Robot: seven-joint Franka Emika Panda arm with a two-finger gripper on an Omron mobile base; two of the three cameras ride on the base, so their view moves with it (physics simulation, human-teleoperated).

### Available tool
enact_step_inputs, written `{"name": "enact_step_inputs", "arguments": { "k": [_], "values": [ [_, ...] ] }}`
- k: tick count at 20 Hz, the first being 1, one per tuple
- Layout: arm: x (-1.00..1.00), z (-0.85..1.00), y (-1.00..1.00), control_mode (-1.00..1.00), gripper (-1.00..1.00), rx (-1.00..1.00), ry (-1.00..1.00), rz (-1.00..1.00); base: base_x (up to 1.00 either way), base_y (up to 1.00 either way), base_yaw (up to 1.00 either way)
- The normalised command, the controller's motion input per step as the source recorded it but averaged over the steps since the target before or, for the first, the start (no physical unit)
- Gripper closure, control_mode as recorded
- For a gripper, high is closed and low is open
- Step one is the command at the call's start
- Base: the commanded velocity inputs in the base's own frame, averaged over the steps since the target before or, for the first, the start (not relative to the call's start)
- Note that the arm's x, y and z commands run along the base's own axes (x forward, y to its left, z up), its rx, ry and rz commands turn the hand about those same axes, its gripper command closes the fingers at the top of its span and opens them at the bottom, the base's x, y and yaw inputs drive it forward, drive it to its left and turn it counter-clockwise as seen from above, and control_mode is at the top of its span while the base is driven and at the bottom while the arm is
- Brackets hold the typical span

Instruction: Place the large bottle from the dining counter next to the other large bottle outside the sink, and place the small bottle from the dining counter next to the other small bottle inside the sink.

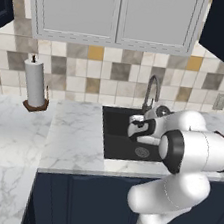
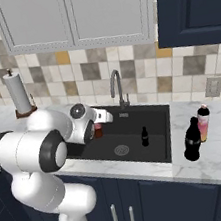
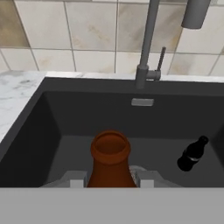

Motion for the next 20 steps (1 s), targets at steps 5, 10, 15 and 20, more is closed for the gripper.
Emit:
{"name": "enact_step_inputs", "arguments": {
  "k": [5, 10, 15, 20],
  "values": [
    [0.00, -0.06, -0.18, -1.00, 1.00, -0.02, 0.00, -0.01, 0.00, 0.00, 0.00],
    [0.00, -0.14, -0.16, -1.00, 1.00, 0.00, 0.00, -0.01, 0.00, 0.00, 0.00],
    [0.00, -0.19, -0.13, -1.00, 1.00, 0.00, 0.00, -0.01, 0.00, 0.00, 0.00],
    [0.00, -0.21, -0.12, -1.00, 1.00, 0.00, 0.00, 0.00, 0.00, 0.00, 0.00]
  ]
}}
